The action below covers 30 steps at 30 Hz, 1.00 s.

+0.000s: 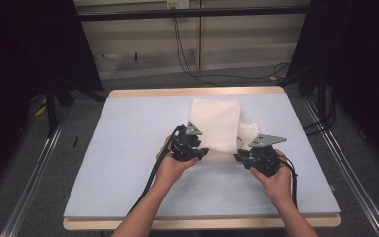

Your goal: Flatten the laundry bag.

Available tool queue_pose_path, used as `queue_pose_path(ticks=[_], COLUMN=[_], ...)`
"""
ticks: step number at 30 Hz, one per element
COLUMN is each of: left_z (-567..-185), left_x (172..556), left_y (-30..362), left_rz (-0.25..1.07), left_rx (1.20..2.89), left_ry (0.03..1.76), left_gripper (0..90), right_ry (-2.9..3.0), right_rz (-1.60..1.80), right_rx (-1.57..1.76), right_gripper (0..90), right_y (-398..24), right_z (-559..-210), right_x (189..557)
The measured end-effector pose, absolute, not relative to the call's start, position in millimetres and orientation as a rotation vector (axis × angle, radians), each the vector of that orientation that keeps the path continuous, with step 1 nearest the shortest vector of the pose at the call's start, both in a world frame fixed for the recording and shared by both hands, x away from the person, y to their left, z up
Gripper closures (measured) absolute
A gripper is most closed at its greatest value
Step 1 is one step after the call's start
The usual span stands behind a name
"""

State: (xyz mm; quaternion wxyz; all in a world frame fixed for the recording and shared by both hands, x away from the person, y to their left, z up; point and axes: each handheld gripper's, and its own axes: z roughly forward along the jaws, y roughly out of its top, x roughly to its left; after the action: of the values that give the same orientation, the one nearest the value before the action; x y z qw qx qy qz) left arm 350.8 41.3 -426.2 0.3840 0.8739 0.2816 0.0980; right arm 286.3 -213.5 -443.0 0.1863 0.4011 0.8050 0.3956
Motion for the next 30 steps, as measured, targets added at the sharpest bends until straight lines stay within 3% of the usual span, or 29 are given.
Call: queue_pose_path(ticks=[2, 6, 16, 30], left_z=[-424, -423, -427, -429], left_x=[353, 357, 363, 374], left_y=[47, 60, 93, 127], left_rz=[0.238, 0.206, 0.145, 0.169], left_rx=[2.223, 2.188, 2.074, 2.018], left_ry=[0.763, 0.822, 0.973, 1.075], left_gripper=[72.6, 79.1, 81.2, 82.3], right_ry=[2.266, 2.257, 2.242, 2.238], right_rz=[1.096, 1.078, 1.045, 1.033], right_rx=[1.132, 1.150, 1.153, 1.181], right_gripper=[71.2, 73.2, 77.2, 77.3], right_y=[-213, -217, -222, -226], right_z=[-444, -447, -450, -453], right_x=[286, 286, 286, 287])
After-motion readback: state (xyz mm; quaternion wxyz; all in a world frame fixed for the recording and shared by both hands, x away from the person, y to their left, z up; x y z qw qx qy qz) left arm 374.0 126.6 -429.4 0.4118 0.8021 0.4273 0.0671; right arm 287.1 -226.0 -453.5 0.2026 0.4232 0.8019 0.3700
